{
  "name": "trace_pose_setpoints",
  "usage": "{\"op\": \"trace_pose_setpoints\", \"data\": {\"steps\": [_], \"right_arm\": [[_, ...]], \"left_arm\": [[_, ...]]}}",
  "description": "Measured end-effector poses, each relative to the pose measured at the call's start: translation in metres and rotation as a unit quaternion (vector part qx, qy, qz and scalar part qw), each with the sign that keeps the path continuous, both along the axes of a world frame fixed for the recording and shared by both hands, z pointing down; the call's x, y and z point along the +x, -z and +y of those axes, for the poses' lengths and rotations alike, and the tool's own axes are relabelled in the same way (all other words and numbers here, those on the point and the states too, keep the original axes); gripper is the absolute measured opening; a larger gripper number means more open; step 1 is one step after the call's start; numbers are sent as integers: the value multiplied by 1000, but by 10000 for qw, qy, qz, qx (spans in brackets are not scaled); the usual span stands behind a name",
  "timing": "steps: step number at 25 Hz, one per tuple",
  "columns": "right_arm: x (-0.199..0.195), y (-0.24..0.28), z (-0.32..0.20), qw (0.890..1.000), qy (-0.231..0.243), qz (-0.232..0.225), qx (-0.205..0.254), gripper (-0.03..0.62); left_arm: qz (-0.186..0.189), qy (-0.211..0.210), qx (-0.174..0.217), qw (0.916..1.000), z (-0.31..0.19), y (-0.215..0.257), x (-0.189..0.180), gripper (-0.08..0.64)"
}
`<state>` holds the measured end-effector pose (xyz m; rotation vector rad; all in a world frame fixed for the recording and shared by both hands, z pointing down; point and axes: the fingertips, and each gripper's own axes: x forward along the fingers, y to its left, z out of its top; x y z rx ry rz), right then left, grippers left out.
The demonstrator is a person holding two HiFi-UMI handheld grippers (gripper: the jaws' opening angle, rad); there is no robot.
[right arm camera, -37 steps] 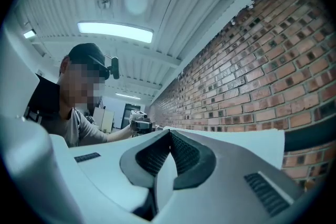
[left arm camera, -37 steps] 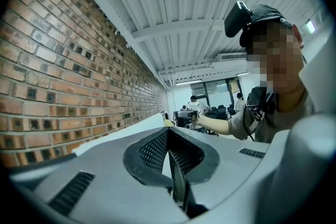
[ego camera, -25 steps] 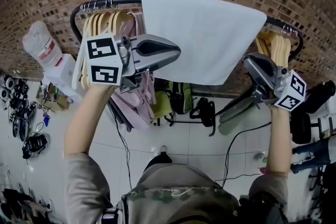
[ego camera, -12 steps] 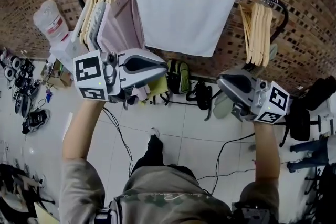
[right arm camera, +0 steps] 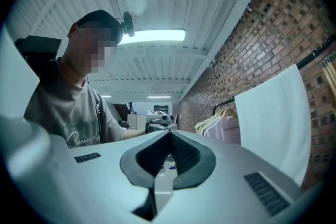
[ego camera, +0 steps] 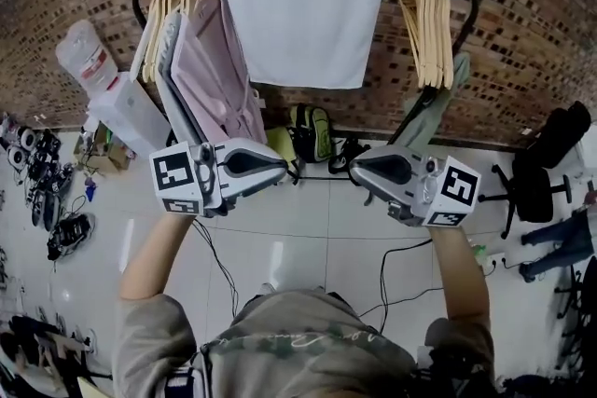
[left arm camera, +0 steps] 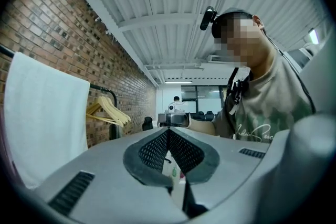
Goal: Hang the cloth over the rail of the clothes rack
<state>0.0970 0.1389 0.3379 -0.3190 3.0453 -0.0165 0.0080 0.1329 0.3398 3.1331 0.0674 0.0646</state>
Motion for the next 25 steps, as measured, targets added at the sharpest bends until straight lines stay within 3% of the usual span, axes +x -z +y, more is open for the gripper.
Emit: {"op": "trace_pose_setpoints", "data": {"steps": [10,20,25], "right_arm": [[-37,-8,29,9997,-218,-64,13,9],[-64,-21,46,9998,-185,99,7,9],[-71,-20,51,9997,-196,128,27,9]], "left_arm": [[23,-531,124,9985,46,-13,-12,5],[248,-410,-151,9987,49,-29,-25,5],[294,-529,276,9978,64,-28,-30,6]]}}
